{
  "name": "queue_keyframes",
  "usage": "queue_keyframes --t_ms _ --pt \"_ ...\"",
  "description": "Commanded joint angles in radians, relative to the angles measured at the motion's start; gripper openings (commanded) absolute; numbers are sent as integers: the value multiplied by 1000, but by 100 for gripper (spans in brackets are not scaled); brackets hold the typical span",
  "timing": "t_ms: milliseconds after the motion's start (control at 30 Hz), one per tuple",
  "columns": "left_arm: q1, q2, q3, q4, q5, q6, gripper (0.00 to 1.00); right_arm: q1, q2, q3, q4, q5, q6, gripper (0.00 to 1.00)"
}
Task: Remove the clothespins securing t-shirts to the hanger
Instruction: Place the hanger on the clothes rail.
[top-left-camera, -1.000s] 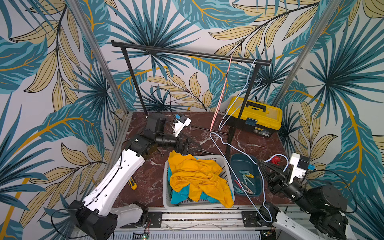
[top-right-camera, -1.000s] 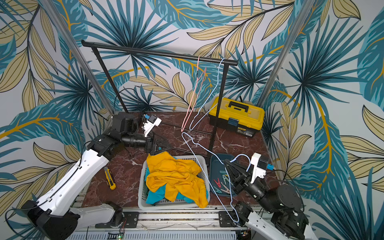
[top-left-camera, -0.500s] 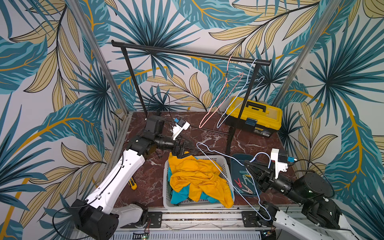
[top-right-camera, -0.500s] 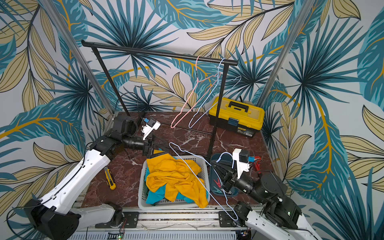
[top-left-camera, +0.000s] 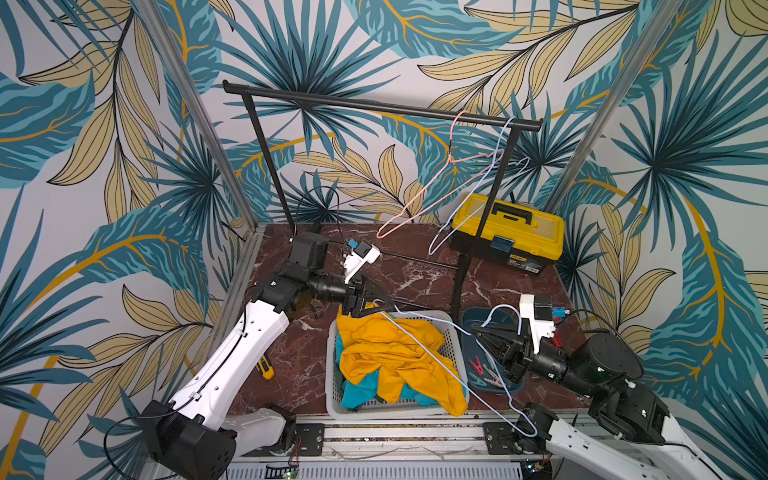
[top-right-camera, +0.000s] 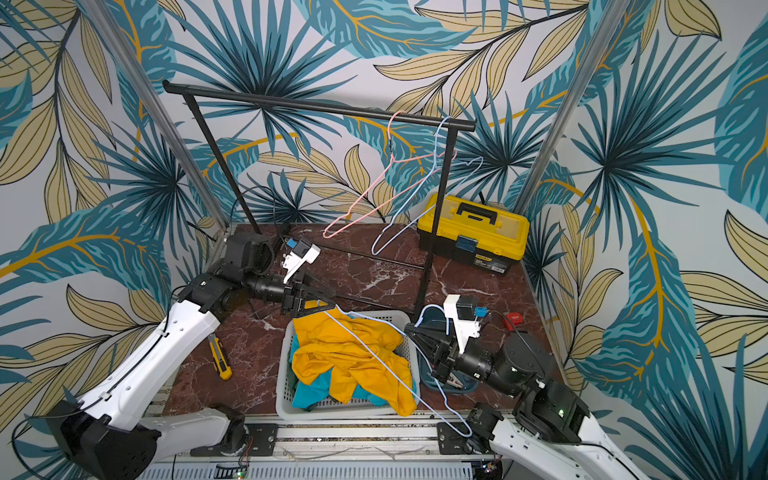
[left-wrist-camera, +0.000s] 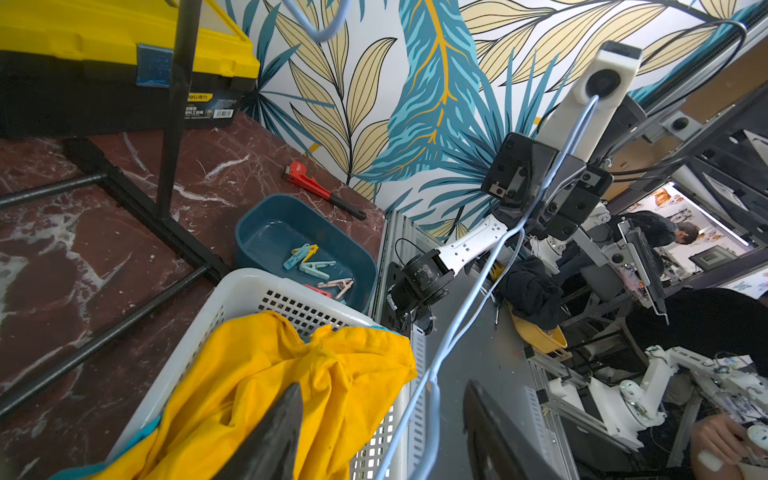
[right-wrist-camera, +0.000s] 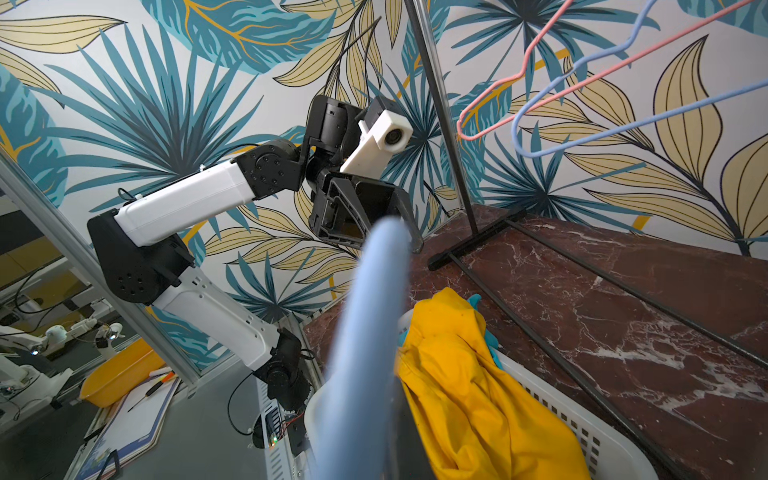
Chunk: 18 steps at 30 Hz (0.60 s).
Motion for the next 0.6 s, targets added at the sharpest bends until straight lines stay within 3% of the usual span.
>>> queue_keyframes --t_ms 0,267,367,567 --pt "2 -23 -24 11 38 15 53 0 -21 -12 56 3 -3 0" --pt "2 -62 -49 11 36 23 35 0 -76 -33 52 51 -11 0" --pt "2 -60 -46 11 48 26 20 0 -61 -26 38 45 -8 0" --pt "0 -40 -29 11 82 20 15 0 -43 -29 46 34 -5 0"
